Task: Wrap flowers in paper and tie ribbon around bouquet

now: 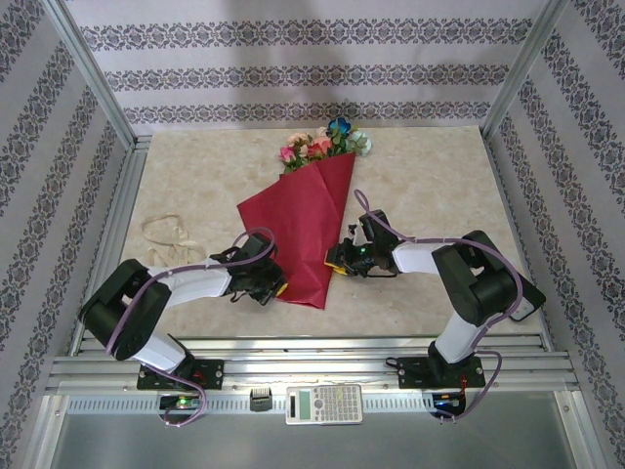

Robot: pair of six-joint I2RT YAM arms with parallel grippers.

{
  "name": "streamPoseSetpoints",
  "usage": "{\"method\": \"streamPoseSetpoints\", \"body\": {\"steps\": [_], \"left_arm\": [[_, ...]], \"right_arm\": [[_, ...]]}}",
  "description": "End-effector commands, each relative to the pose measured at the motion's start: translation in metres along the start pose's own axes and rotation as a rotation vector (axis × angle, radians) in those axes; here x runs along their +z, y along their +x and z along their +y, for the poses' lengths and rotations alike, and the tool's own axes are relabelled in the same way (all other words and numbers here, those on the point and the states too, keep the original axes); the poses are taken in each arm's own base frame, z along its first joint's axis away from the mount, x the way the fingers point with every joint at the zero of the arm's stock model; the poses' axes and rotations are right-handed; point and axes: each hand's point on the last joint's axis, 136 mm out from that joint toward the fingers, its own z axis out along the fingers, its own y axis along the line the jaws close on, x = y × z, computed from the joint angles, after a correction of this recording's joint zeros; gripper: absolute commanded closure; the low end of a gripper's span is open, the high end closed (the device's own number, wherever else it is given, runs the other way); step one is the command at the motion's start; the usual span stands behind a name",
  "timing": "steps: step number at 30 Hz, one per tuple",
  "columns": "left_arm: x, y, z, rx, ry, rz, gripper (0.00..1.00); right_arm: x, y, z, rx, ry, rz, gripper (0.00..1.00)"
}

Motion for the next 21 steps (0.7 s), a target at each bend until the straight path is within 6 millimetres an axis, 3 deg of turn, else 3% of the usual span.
{"method": "streamPoseSetpoints", "body": {"steps": [1,7,10,13,16,18,21], "left_arm": [[-0.007,-0.001,0.037,-0.081,-0.122,-0.031,0.95],[-0.016,-0.001,0.041,-0.083,-0.136,-0.045,0.95],[-0.024,-0.002,0.033,-0.051,-0.12,-0.057,0.93],[-0.048,-0.003,0.004,0.022,-0.088,-0.096,0.89],[-0.067,0.005,-0.041,0.081,0.003,-0.087,0.86],[-0.066,0.014,-0.066,0.109,0.04,-0.045,0.85],[-0.044,0.023,-0.083,0.092,0.076,0.028,0.85]], "right_arm": [[0.004,0.0,-0.001,-0.008,-0.021,-0.01,0.81],[0.002,-0.004,0.004,-0.027,-0.033,-0.028,0.99],[0.001,-0.003,0.003,-0.027,-0.028,-0.025,1.0],[0.001,0.0,0.004,-0.031,-0.03,-0.017,1.0],[0.0,0.001,0.007,-0.036,-0.029,-0.013,1.0],[0.0,0.001,0.007,-0.037,-0.027,-0.012,1.0],[0.0,0.001,0.008,-0.036,-0.03,-0.013,1.0]]}}
